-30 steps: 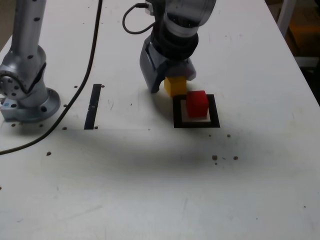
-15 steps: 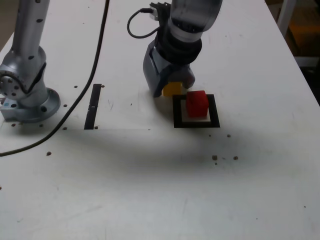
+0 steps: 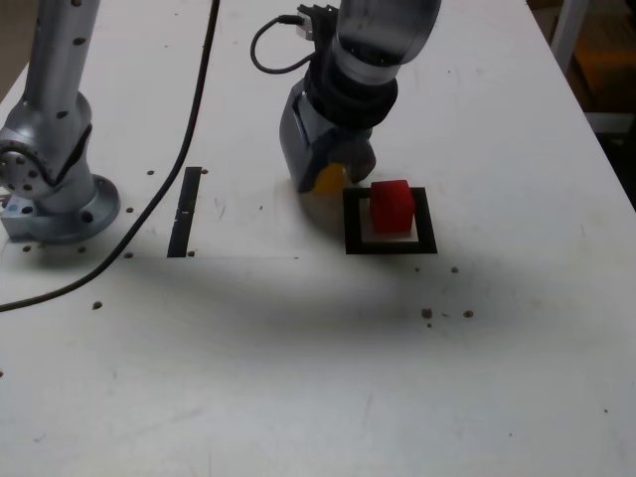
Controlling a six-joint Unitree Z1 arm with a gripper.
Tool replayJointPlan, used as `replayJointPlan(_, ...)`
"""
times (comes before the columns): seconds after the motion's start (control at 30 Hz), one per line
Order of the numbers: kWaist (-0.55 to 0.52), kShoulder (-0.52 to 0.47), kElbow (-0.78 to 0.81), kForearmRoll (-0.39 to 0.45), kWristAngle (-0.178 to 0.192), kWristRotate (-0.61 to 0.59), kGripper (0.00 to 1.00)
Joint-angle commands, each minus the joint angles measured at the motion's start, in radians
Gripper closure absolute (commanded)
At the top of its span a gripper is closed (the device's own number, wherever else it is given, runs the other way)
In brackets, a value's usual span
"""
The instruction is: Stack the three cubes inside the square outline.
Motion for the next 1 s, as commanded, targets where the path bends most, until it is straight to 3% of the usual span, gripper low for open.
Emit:
replayJointPlan(0.0, 0.000, -0.013, -0.021, 0.035, 0.007, 0.009, 0.76)
replayJointPlan(0.23, -0.004, -0.110, -0.110, 0.206, 0.037, 0.065, 0.76)
replayJointPlan(0.33, -0.030, -0.143, -0.196, 0.308, 0.038, 0.087, 0.76)
replayJointPlan(0.43, -0.057, -0.139, -0.262, 0.358, 0.032, 0.089, 0.76)
replayJointPlan(0.8, -0.138, 0.038, -0.485, 0.363, -0.043, 0.098, 0.76)
replayJointPlan(0.97, -0.166, 0.093, -0.559, 0.386, -0.060, 0.104, 0.76)
